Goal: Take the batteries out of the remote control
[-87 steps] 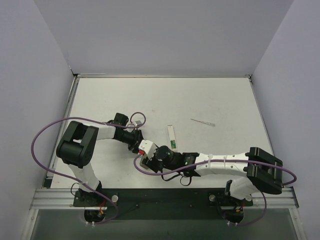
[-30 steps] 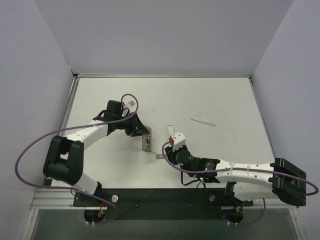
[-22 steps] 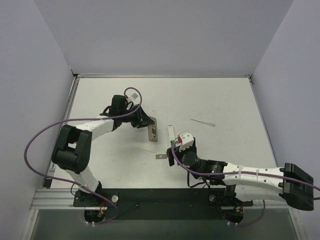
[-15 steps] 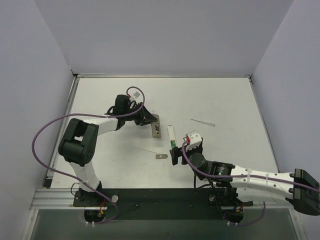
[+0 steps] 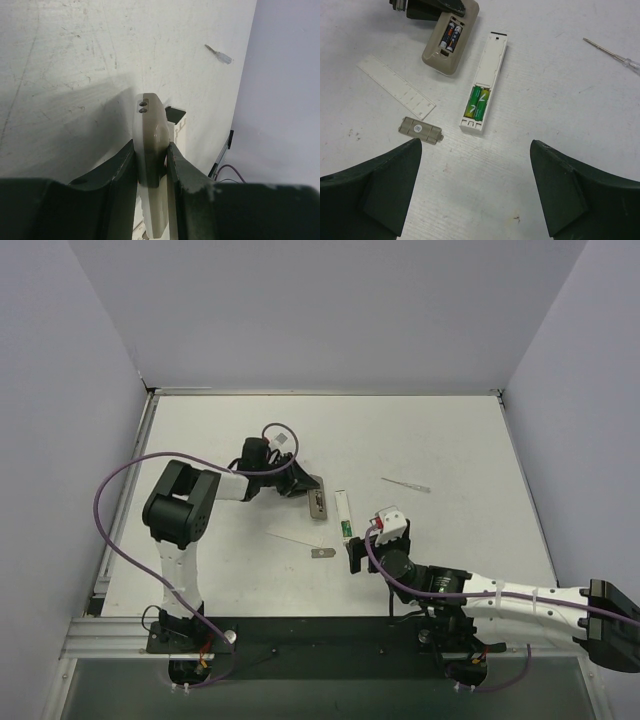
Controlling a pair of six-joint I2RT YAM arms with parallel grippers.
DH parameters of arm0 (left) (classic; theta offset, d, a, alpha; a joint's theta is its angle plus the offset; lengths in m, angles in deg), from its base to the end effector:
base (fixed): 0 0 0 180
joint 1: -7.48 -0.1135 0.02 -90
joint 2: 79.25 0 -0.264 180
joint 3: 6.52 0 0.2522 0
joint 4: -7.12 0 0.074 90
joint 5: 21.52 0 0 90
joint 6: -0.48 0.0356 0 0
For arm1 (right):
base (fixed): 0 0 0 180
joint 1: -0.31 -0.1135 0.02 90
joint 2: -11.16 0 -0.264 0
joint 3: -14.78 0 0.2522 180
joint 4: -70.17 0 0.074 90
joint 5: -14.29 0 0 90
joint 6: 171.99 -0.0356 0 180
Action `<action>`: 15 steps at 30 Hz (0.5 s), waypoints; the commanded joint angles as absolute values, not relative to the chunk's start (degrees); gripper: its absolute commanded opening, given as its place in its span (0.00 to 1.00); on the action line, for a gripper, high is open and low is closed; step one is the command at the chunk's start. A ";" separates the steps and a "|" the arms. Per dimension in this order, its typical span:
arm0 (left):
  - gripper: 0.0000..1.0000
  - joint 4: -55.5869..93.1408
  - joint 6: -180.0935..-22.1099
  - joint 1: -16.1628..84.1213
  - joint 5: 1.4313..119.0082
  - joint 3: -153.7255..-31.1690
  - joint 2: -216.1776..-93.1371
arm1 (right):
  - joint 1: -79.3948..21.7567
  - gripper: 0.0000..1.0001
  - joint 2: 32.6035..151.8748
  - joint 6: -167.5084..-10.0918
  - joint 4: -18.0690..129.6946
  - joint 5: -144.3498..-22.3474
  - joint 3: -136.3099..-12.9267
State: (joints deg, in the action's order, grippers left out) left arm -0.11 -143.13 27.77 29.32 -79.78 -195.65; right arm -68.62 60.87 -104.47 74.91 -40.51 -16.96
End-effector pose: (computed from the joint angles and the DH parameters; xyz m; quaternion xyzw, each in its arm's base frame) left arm 0.3709 -0.1611 0.1179 -0.0946 0.8476 -0.4960 0.1629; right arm 0.0873 0.1695 0.2135 -0.1221 0.7607 0.2581 0.5830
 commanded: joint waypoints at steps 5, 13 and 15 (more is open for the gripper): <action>0.41 -0.49 -141.29 28.22 29.45 -84.17 -197.20 | -68.69 0.84 62.57 -105.80 73.11 -37.92 -20.69; 0.69 16.12 -135.14 27.96 34.02 -88.56 -194.22 | -68.16 0.84 62.57 -107.47 66.26 -33.88 -25.26; 0.71 23.29 -132.52 27.78 35.60 -90.66 -193.16 | -66.50 0.86 63.62 -107.82 63.02 -33.61 -28.23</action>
